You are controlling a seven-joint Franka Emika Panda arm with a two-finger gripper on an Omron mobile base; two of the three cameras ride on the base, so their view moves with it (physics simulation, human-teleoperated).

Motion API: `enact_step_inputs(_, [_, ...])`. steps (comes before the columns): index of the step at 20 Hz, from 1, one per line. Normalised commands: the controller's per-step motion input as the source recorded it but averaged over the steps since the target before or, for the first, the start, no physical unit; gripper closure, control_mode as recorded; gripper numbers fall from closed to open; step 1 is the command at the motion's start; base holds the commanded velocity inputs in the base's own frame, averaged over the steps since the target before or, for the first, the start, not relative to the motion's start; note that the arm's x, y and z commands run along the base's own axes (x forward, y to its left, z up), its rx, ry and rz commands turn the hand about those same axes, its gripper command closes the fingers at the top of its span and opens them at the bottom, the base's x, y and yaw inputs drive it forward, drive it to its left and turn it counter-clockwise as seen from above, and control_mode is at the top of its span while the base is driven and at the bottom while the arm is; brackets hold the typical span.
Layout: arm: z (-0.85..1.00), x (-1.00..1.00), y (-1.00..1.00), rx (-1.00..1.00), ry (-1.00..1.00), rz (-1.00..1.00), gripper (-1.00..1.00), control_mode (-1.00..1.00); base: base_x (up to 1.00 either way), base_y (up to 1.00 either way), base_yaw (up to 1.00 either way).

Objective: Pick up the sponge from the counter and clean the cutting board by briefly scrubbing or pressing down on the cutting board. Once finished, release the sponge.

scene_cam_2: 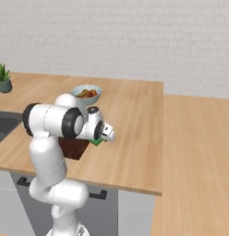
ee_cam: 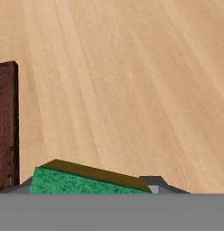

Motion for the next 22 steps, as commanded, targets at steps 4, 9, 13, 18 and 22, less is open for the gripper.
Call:
enact_step_inputs(4, [0.98,-0.64,0.08,0.03,0.0,0.0,1.0,-1.0,0.0,0.0,0.0])
enact_step_inputs(9, [0.64,-0.31,0.89,0.0,0.01,0.01,1.0,-1.0,0.0,0.0,0.0])
enact_step_inputs(13, [0.21,0.02,0.96,0.02,0.07,0.12,1.0,-1.0,0.0,0.0,0.0])
enact_step_inputs(18, [0.0,-0.01,0.94,0.03,0.02,0.15,1.0,-1.0,0.0,0.0,0.0])
enact_step_inputs(22, [-0.2,-0.01,0.98,-0.01,0.0,0.04,1.0,-1.0,0.0,0.0,0.0])
